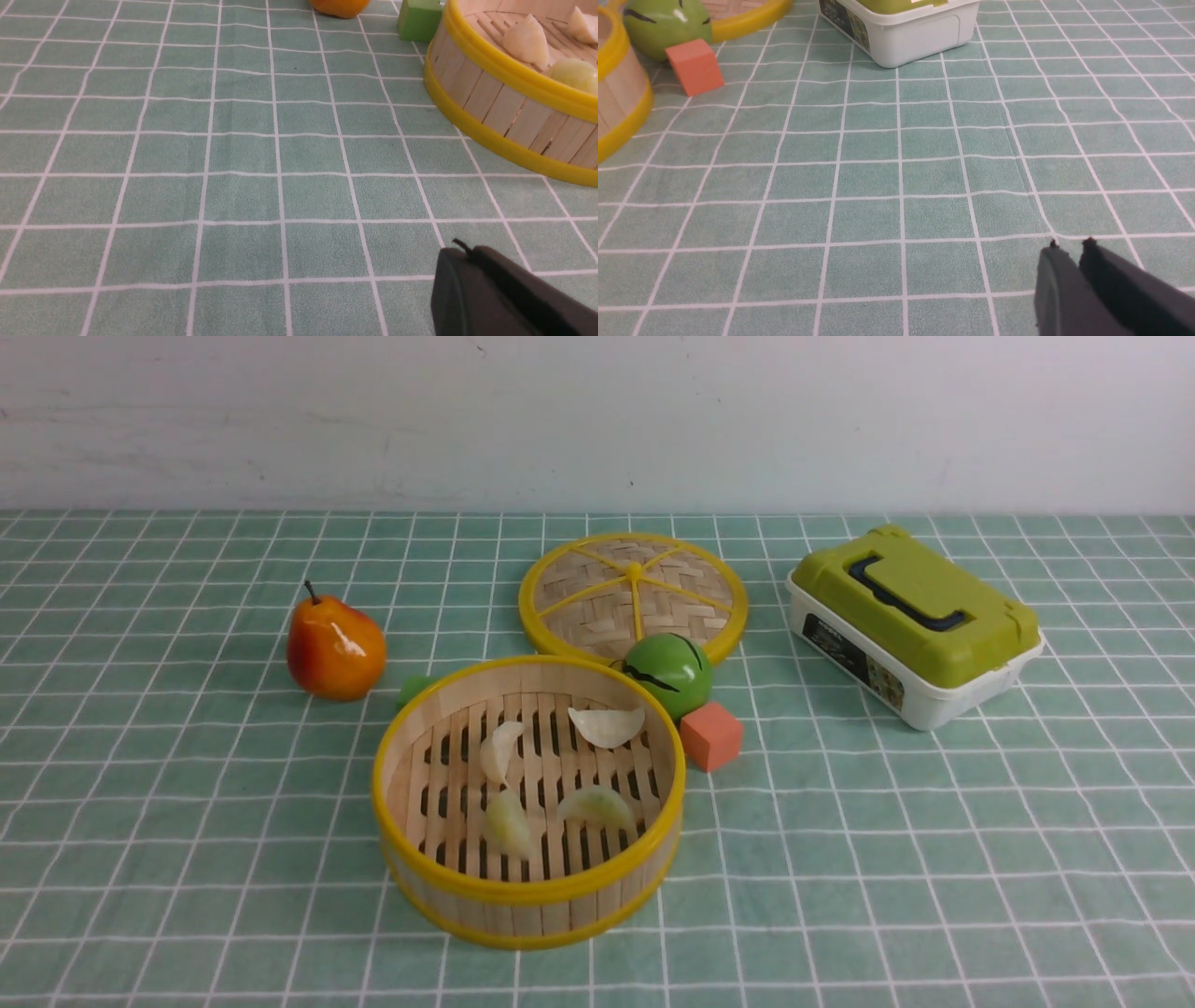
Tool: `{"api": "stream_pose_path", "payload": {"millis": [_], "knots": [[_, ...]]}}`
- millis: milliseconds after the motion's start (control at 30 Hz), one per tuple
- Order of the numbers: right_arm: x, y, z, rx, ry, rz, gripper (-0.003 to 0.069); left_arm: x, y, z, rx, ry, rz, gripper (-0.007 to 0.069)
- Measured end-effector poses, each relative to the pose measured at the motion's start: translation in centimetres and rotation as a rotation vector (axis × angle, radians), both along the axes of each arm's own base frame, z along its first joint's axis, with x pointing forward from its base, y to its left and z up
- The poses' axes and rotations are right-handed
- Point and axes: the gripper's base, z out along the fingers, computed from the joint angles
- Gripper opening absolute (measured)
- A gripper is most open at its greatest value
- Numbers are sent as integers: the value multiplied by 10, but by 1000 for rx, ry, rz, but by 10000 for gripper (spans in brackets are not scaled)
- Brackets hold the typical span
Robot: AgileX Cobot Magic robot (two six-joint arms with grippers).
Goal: Put the dumplings into the steamer on the table with the blue tablecloth.
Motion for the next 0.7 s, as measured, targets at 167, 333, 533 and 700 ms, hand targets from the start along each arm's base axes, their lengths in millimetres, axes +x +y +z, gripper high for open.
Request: {"api": "stream_pose_path", "payload": {"millis": [167, 333, 533, 700], "knots": [[0, 0, 0, 0, 0, 0, 78, 0, 0, 0, 0, 0, 0, -14], [0, 0, 0, 0, 0, 0, 85, 0, 0, 0, -1, 0, 0, -14], [0, 0, 0, 0, 0, 0, 94, 0, 0, 0, -1, 0, 0, -14], [0, 0, 0, 0, 0, 0, 95, 0, 0, 0, -2, 0, 0, -14]]}}
